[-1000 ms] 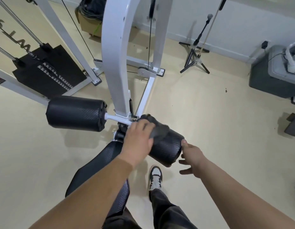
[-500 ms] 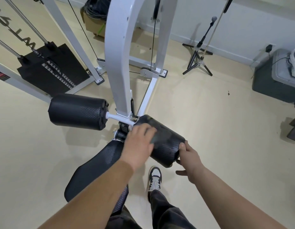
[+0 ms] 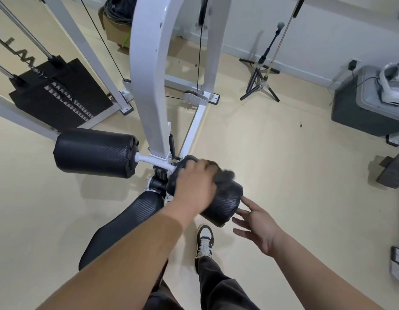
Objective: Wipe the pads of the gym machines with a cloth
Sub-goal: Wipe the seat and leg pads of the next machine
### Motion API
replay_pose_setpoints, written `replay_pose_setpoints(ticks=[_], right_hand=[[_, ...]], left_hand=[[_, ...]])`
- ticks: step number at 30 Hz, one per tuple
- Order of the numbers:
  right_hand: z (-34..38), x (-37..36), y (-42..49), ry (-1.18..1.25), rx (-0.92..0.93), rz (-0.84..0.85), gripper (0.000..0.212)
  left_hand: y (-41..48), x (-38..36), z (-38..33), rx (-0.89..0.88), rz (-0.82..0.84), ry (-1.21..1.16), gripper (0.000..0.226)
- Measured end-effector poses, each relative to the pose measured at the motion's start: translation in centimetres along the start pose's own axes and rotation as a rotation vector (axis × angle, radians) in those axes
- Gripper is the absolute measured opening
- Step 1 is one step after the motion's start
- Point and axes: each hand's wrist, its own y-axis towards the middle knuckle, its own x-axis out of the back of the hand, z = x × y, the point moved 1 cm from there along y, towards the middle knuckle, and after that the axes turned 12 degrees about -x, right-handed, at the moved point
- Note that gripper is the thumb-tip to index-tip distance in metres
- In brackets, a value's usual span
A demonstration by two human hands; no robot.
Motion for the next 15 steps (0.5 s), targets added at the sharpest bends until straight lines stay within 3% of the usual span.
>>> replay_pose_setpoints(ticks=[3,6,9,11,15], right_hand=[[0.7,-0.5,-0.5,-0.078,0.031,-0.005,0.04],[1.3,-0.5,-0.7,-0.102,0.026,-0.015,0.033],[1.1,0.0,-1.0,-0.144,-0.01,-0.008,0.031],[1.1,0.1,-1.5,-0.167,-0.028,0.035,0.029],[1.3,-0.4,-2.1,-0.232,-0.026,0.034,0.041]], left_hand=[[1.7,0.4,-1.1,0.144,0.013,-0.013,0.04],[0.7,-0.8,-5.6,-0.048,0.086,-0.065,0.043],[-2.9,-1.6,-5.2,-0.261,0.009,-0.138,0.048],[-4.6,-1.4,-1.6,-0.199,-0.041,-0.133,0.057],[-5.9,-1.0,4.2,0.132,-0.196,-0.054,0.055]])
